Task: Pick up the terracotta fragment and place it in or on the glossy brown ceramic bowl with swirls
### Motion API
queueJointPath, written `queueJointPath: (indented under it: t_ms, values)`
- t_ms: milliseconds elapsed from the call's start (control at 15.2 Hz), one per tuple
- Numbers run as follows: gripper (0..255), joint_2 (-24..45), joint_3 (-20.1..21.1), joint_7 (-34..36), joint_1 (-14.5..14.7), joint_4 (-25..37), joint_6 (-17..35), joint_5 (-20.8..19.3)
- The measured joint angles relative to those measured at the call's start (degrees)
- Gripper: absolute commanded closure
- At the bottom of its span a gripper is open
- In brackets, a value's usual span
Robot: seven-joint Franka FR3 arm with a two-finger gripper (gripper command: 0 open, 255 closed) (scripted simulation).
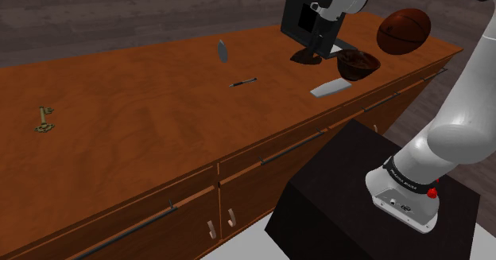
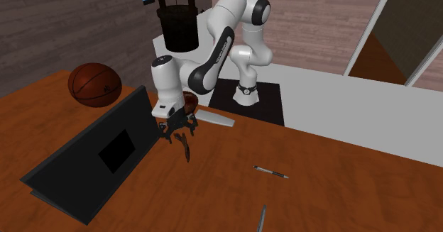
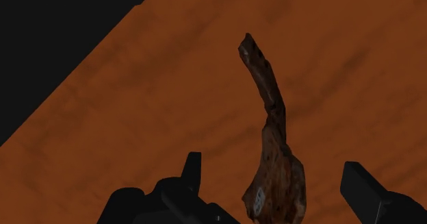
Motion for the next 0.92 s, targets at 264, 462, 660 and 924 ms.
queueJointPath:
  t_ms: [264,462,660,924]
  values:
    - [255,0.0,0.0,0.0,0.0,0.0,0.0,0.0]
    - [255,0.0,0.0,0.0,0.0,0.0,0.0,0.0]
    - [255,-0.1,0.0,0.0,0.0,0.1,0.1,0.0]
    - [255,-0.4,0.0,0.1,0.1,0.2,-0.3,-0.1]
